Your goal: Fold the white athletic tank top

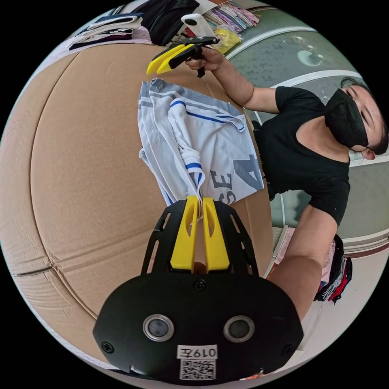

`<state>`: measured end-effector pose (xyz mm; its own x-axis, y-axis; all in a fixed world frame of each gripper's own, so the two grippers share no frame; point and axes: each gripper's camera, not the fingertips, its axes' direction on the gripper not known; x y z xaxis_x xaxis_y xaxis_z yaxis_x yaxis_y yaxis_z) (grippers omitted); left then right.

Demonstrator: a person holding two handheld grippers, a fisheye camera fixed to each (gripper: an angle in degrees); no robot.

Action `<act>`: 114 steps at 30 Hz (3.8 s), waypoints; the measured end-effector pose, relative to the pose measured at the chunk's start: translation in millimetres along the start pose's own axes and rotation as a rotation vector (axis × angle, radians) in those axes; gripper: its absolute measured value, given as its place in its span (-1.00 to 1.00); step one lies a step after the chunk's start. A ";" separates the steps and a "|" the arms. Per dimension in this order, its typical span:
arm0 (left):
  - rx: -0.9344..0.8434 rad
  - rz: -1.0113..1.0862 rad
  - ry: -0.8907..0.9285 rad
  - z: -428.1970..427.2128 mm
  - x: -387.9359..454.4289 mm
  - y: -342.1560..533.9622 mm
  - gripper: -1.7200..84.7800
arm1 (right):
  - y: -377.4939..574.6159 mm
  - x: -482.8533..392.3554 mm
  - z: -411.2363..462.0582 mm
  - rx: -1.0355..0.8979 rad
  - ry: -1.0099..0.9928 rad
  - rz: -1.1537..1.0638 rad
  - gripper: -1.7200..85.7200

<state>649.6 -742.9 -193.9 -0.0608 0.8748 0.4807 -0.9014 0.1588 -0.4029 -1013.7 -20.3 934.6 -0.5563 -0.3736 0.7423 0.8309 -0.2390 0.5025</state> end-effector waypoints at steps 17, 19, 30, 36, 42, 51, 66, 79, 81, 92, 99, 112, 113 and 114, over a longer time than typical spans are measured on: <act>0.051 0.070 0.000 28.2 -5.7 3.0 -0.94 | 45.6 39.0 51.4 0.073 -0.189 -0.118 -0.96; 0.061 0.098 0.020 31.4 -4.7 4.2 -0.94 | 42.2 45.5 58.6 0.097 -0.227 -0.127 -0.96; 0.132 0.094 0.068 41.2 -18.1 22.0 -0.93 | 19.4 48.5 124.4 -0.074 -0.037 -0.067 -0.96; 0.101 0.016 0.110 56.3 -30.9 24.3 -0.93 | 7.9 41.6 145.3 -0.088 0.006 -0.064 -0.95; 0.088 -0.090 0.088 60.6 -44.6 27.4 -0.93 | -5.4 32.1 158.4 -0.098 0.030 -0.062 -0.91; 0.042 -0.235 0.121 57.9 -66.7 32.2 -0.93 | -19.0 13.4 165.3 -0.100 0.085 -0.058 -0.82; 0.060 -0.237 0.123 66.5 -59.6 47.1 -0.91 | -70.2 -72.6 218.7 -0.205 -0.114 -0.193 -0.82; 0.199 -0.241 0.154 61.6 -48.1 92.6 -0.89 | -91.5 -53.6 204.7 -0.178 -0.149 -0.084 -0.97; 0.253 -0.219 0.151 54.8 -40.0 100.7 -0.88 | -95.5 -54.1 201.4 -0.181 -0.159 -0.079 -0.97; 0.301 -0.317 0.066 47.1 -9.3 137.3 -0.81 | -110.7 -81.6 164.5 -0.170 -0.190 -0.070 -0.97; 0.300 -0.324 0.014 43.9 11.7 151.4 -0.92 | -115.1 -107.4 128.0 -0.140 -0.190 -0.080 -0.97; 0.368 -0.364 -0.076 26.0 96.8 194.4 -0.94 | -108.9 -165.0 70.4 -0.138 -0.256 -0.034 -0.97; 0.375 -0.383 -0.097 23.4 106.7 199.6 -0.94 | -107.7 -173.5 62.3 -0.130 -0.266 -0.031 -0.97; 0.381 -0.390 -0.102 21.9 111.9 202.7 -0.94 | -107.1 -177.8 58.2 -0.127 -0.269 -0.030 -0.97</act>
<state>450.7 -622.8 -204.7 0.2841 0.7329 0.6182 -0.9557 0.2682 0.1212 -1004.4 123.8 774.6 -0.5490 -0.1183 0.8274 0.7995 -0.3631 0.4786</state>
